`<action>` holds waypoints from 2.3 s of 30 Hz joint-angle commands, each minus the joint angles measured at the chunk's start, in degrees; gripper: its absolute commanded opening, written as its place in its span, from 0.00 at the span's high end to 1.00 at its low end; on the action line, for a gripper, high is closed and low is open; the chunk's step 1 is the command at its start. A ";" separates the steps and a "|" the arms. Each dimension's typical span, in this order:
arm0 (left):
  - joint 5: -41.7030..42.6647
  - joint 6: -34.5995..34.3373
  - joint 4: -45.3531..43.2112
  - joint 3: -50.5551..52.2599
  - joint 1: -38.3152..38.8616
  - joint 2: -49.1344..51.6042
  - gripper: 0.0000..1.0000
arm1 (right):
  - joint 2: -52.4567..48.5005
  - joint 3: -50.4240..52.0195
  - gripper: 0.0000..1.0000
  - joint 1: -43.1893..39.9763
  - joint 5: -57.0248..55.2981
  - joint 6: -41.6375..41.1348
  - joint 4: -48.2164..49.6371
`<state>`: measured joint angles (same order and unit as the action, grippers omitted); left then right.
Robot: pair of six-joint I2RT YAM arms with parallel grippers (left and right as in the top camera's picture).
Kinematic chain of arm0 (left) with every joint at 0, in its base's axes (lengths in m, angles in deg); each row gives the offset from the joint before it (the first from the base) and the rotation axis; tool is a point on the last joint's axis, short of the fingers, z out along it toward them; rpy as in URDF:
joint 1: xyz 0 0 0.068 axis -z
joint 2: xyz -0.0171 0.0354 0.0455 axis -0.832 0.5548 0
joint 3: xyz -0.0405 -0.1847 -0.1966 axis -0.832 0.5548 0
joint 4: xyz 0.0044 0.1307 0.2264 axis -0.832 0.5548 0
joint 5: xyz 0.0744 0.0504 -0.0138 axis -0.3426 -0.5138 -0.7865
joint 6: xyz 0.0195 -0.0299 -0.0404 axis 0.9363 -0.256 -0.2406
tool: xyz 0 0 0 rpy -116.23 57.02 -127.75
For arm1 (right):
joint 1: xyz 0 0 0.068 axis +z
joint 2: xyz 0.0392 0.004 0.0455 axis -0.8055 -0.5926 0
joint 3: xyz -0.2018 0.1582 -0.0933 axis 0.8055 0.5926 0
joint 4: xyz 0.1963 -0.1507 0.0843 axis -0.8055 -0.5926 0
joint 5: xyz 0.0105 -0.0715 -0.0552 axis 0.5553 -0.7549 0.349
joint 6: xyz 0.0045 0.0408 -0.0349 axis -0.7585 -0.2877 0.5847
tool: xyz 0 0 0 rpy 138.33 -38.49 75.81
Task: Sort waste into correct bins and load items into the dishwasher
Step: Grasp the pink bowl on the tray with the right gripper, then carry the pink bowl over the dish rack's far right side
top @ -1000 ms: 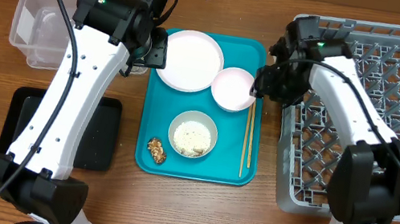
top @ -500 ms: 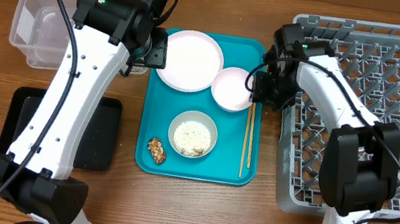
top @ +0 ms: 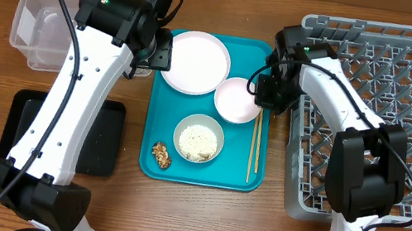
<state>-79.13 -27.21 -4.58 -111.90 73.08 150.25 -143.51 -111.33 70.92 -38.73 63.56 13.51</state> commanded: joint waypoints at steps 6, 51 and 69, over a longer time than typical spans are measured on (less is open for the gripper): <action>0.07 -1.20 0.15 -0.68 0.11 -0.96 0.32 | 6.27 -10.47 0.96 -2.32 -8.04 0.59 -6.36; 2.64 -1.22 0.02 -0.68 0.11 -0.96 0.32 | 0.33 -14.58 0.96 -40.70 -73.53 18.62 31.12; 2.64 -1.20 0.04 -0.68 0.11 -0.96 0.32 | -5.25 -14.47 0.96 -33.07 -65.90 5.40 14.51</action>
<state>-76.72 -27.85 -4.65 -111.90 73.08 150.25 -147.64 -125.29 37.06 -109.11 73.42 29.68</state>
